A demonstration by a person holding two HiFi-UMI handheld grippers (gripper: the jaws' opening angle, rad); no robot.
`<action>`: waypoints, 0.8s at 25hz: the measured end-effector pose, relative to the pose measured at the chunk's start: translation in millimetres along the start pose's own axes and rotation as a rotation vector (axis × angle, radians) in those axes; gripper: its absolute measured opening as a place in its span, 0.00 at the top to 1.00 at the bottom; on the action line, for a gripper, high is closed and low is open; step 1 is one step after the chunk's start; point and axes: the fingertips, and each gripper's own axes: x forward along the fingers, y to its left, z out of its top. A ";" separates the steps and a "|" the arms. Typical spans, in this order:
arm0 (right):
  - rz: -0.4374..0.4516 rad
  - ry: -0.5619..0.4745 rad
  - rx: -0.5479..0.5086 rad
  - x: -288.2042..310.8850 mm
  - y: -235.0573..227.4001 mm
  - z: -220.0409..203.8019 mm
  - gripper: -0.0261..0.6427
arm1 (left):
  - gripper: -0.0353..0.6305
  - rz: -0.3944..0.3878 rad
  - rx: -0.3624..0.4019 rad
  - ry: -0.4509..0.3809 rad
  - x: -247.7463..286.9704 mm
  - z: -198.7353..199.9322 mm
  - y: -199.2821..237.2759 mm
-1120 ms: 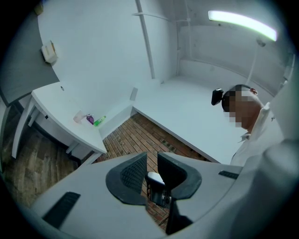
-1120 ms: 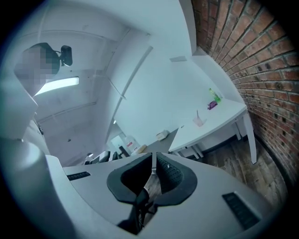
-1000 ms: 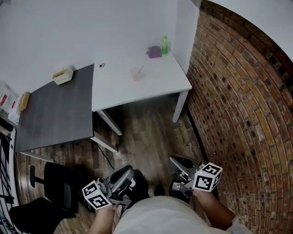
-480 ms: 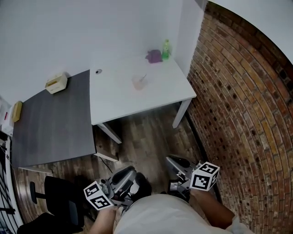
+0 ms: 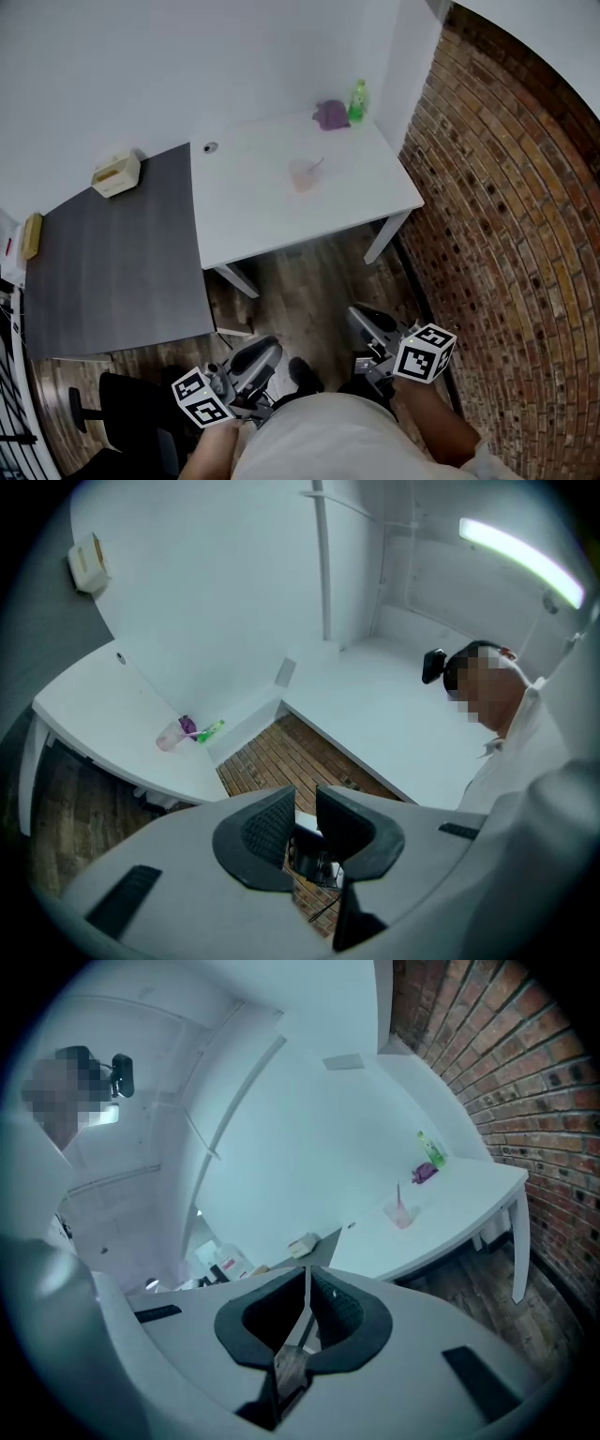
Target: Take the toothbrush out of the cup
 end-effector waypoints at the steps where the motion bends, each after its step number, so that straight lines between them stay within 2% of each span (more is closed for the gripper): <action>1: -0.005 -0.006 -0.001 5.6 -0.2 2.1 0.94 | 0.85 -0.001 -0.002 0.005 -1.4 3.1 4.1; 12: -0.047 -0.019 -0.023 31.3 -16.0 22.9 0.94 | 0.85 -0.012 -0.021 0.022 9.3 19.2 29.3; 20: -0.019 0.005 -0.030 65.7 -44.9 41.6 0.94 | 0.85 0.039 -0.005 -0.002 29.0 39.7 55.6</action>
